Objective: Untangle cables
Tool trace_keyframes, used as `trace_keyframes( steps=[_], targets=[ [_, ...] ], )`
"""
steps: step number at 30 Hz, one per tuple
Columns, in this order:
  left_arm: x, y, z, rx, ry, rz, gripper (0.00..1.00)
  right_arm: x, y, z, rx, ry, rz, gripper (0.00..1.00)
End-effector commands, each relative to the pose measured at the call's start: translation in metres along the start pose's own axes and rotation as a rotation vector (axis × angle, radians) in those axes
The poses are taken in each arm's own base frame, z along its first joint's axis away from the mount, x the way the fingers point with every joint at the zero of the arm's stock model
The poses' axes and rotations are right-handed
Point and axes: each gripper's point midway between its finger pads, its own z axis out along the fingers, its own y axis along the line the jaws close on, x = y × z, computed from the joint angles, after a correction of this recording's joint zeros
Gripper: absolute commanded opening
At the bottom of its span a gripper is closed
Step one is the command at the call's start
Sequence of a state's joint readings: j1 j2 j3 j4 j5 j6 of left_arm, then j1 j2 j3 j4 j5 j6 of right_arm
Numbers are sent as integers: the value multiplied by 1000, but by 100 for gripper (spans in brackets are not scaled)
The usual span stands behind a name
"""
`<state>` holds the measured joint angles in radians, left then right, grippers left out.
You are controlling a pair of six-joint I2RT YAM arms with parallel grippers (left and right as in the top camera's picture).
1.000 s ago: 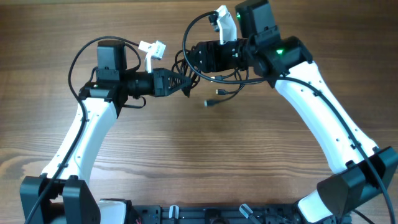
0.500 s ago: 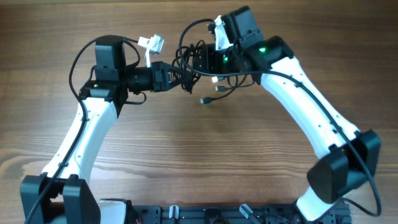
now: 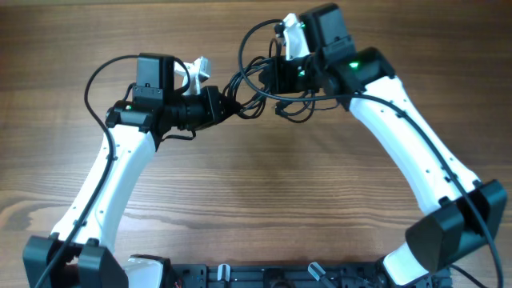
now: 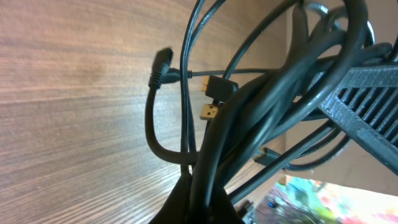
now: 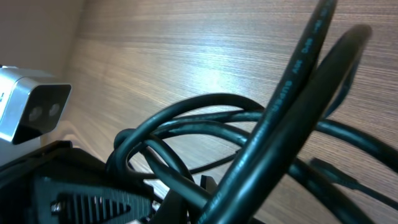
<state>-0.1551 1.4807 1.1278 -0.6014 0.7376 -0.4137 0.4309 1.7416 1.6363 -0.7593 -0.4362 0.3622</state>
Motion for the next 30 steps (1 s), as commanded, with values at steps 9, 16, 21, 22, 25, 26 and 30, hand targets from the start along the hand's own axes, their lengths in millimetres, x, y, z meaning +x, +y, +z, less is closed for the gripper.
trace_keyframes(
  steps=[9,16,21,22,25,26,30],
  targets=[
    [-16,110,-16,-501,-158,-68,4,-54,13,-145,-348,-223,69,4],
    [-26,66,10,-327,-168,48,4,-26,81,-126,-512,-92,6,4],
    [-33,56,17,-298,-194,79,4,-40,96,-137,-585,-135,-11,26],
    [-31,53,19,-295,-188,86,4,-41,90,-133,-558,-137,8,26],
    [-25,39,28,-262,-170,123,4,-38,83,-124,-534,-127,-25,39],
    [-24,27,33,-213,-164,150,4,-37,71,-116,-469,-130,-16,41],
    [-25,-1,36,-79,-145,325,4,-34,-30,-96,96,-190,98,42]
  ],
)
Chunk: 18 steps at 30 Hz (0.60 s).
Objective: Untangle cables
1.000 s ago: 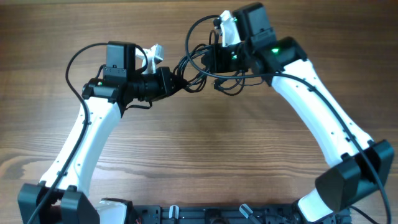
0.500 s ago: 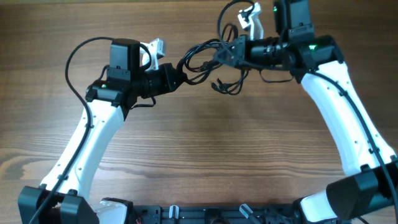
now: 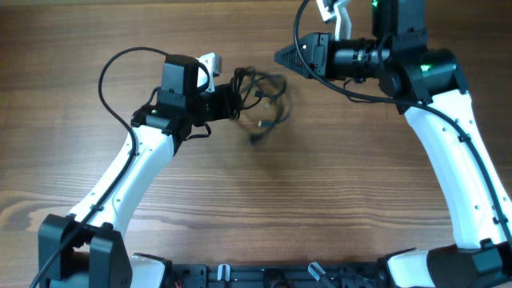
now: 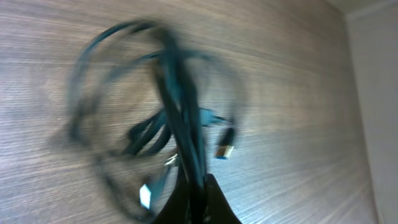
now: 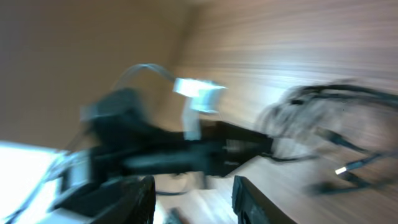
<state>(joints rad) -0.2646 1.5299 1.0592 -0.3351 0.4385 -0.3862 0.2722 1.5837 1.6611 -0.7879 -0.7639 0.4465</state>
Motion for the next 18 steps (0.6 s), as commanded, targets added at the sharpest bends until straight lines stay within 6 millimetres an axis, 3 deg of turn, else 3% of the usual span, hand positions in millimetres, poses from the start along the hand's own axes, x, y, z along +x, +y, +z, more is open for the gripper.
trace_keyframes(
  steps=[1,4,7,11,18],
  targets=[
    [-1,-27,-6,142,6,185,4,-17,-73,-21,444,-127,-16,42],
    [-6,-62,-22,330,-21,296,4,-15,-55,-14,349,-92,-101,43],
    [-10,-92,-47,505,-45,353,4,-14,-60,-9,354,-83,-85,43],
    [-24,-93,-66,574,-34,181,4,10,-91,27,369,58,11,42],
    [-35,-100,-71,602,-45,91,4,31,-111,85,367,158,52,41]
  ],
)
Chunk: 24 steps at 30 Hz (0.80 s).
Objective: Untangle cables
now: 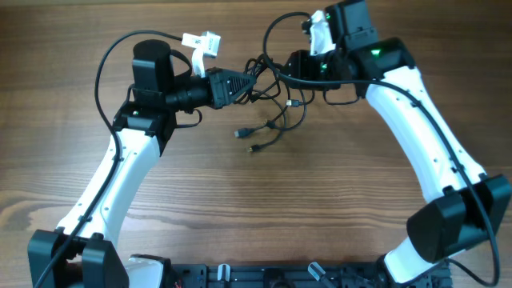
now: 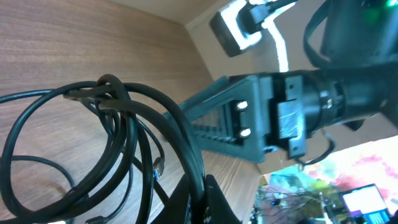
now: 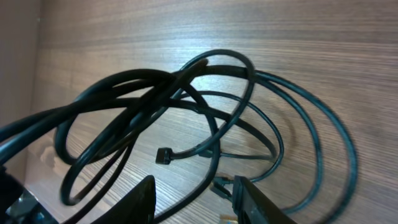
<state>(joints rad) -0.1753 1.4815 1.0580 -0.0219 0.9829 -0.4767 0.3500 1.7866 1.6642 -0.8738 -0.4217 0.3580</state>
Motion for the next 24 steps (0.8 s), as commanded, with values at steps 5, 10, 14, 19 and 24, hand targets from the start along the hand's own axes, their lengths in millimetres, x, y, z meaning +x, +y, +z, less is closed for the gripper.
trace_keyframes(
  steps=[5,10,14,19,24],
  targets=[
    [-4,-18,-6,45,-4,-19,4,7,-10,54,10,73,63,36],
    [-5,-18,-6,45,-4,-19,4,9,-15,68,12,93,79,30],
    [-4,-18,-6,45,-4,-19,4,8,-13,70,12,84,84,14],
    [-4,-16,-6,39,-4,-19,4,6,-22,68,56,73,63,4],
    [17,61,-18,-366,-16,-129,4,-34,-17,2,184,-133,-116,4]
  ],
)
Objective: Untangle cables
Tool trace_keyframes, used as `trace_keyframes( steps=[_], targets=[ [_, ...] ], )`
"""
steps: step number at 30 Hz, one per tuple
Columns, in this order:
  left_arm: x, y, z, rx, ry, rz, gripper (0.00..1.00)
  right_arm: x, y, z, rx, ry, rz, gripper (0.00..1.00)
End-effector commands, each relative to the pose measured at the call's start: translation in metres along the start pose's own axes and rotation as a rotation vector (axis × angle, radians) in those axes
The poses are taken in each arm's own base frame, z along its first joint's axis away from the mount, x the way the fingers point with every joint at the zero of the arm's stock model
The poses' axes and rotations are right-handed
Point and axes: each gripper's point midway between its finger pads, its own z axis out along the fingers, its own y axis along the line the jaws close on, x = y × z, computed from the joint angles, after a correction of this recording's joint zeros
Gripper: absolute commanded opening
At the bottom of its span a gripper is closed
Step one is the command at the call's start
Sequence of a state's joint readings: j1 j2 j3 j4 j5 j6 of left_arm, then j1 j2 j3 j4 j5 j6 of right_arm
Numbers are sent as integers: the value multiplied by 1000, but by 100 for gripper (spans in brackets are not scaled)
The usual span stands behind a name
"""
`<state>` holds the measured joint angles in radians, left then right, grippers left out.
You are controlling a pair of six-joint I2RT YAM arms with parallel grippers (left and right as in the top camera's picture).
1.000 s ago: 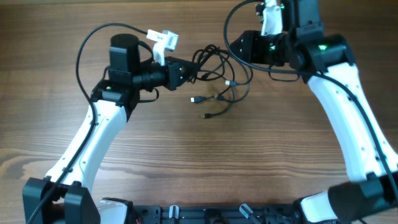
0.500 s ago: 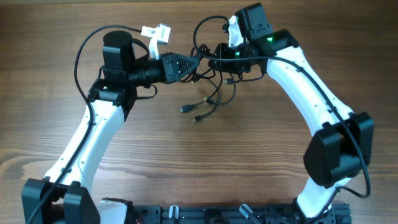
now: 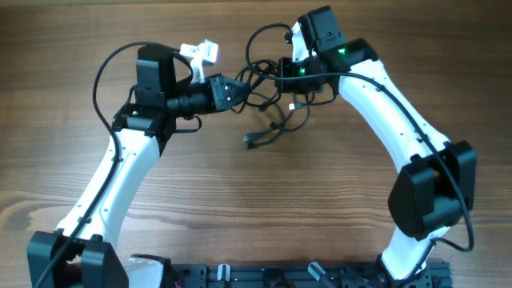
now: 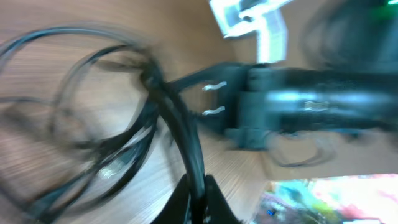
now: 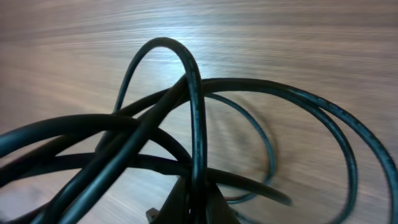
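Observation:
A tangle of black cables hangs between the two grippers at the far middle of the table, with loose plug ends trailing down toward the table. My left gripper is shut on a thick black cable, which runs up between its fingers. My right gripper is shut on another black cable loop at the tangle's right side. The left wrist view is blurred; the right arm's gripper shows across it.
The wooden table lies bare around the tangle. Both arms' own black supply cables arc beside them: one at the left arm, one above the right wrist.
My right gripper was open beside the tangle; it is now shut on a cable loop. The left gripper has drawn back slightly left with its cable, and the tangle's loose ends have shifted.
Both grippers were at the tangle, close together at the far middle. Then my right gripper stood open and apart at the far right while the left held the bundle. The right came back open by the tangle, and now grips a loop.

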<state>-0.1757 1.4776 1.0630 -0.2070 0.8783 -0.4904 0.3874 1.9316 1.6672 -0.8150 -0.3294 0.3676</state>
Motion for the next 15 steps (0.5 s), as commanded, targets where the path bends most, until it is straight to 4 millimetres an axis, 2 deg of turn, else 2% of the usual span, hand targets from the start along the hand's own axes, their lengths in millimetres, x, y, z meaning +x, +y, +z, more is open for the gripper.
trace_keyframes(
  steps=[1,3,4,7,8,9,10,12,13,14,15],
  targets=[
    [1,72,-22,-422,-83,-49,4,-41,19,-88,49,-254,-132,4],
    [8,104,-40,-622,-98,-88,4,-39,48,-122,-62,-306,-167,4],
    [10,112,-45,-672,-101,-95,4,-36,65,-138,-145,-322,-190,4],
    [13,119,-47,-705,-93,-105,4,-27,121,-181,-442,-341,-234,4],
    [14,120,-47,-707,-88,-108,4,-30,119,-187,-443,-355,-211,4],
    [16,121,-47,-710,-82,-112,4,-36,109,-189,-404,-380,-191,4],
    [16,122,-47,-710,-77,-106,4,-43,89,-187,-331,-400,-146,4],
    [16,106,-34,-601,-19,11,4,-62,19,-179,-57,-458,-18,4],
    [14,93,-27,-520,1,82,4,-66,-1,-175,20,-467,-9,4],
    [12,70,-16,-382,19,183,4,-69,-17,-163,78,-450,-19,4],
    [11,52,-11,-287,27,250,4,-69,-22,-156,91,-435,-29,4]
  ],
)
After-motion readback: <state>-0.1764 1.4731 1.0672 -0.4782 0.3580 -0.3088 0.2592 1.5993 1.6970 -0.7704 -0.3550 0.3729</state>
